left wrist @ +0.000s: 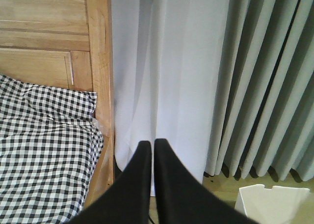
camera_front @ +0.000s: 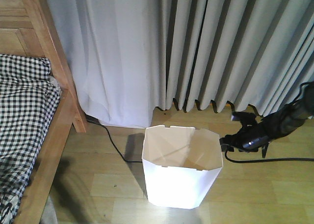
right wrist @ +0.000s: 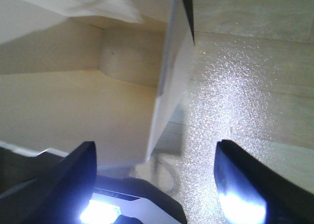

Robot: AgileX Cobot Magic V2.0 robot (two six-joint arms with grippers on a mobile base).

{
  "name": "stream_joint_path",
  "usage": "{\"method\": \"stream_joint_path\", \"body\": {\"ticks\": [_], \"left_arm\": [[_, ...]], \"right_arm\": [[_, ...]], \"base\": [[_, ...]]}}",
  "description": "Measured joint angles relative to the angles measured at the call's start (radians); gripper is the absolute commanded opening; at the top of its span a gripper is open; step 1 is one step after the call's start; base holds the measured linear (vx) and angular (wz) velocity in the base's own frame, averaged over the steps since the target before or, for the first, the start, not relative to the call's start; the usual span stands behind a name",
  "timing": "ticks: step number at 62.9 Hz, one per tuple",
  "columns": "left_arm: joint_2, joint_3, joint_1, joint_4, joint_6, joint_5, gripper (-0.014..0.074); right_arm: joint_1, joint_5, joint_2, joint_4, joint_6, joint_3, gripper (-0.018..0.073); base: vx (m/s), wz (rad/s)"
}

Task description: Move trash bin to bedside with robot

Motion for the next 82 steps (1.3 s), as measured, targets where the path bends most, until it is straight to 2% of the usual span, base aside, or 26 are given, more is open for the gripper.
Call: {"method": "stream_joint_path", "body": {"ticks": [11, 21, 49, 63, 82], "left_arm": [[0.000, 0.000, 0.000, 0.000, 0.000, 0.000, -0.0006], [0.000, 0.000, 0.000, 0.000, 0.000, 0.000, -0.0006], [0.000, 0.000, 0.000, 0.000, 0.000, 0.000, -0.0006], [0.000, 0.000, 0.000, 0.000, 0.000, 0.000, -0.0006], [0.000, 0.000, 0.000, 0.000, 0.000, 0.000, -0.0006]], "right_arm": [[0.001, -0.027, -0.252, 0.150, -0.164, 0.220, 0.0501], [0.001, -0.080, -0.542, 0.164, -0.211, 0.381, 0.0501], [0.001, -0.119, -1.376, 0.168, -0.216, 0.629, 0.0501], [0.001, -0.138, -1.738, 0.168, -0.142, 0.795, 0.0501], [0.001, -0.101, -2.222, 0.208, -0.122, 0.989, 0.0501]], "base": [[0.00, 0.00], [0.00, 0.00], [0.00, 0.00], [0.00, 0.00], [0.00, 0.00]]}}
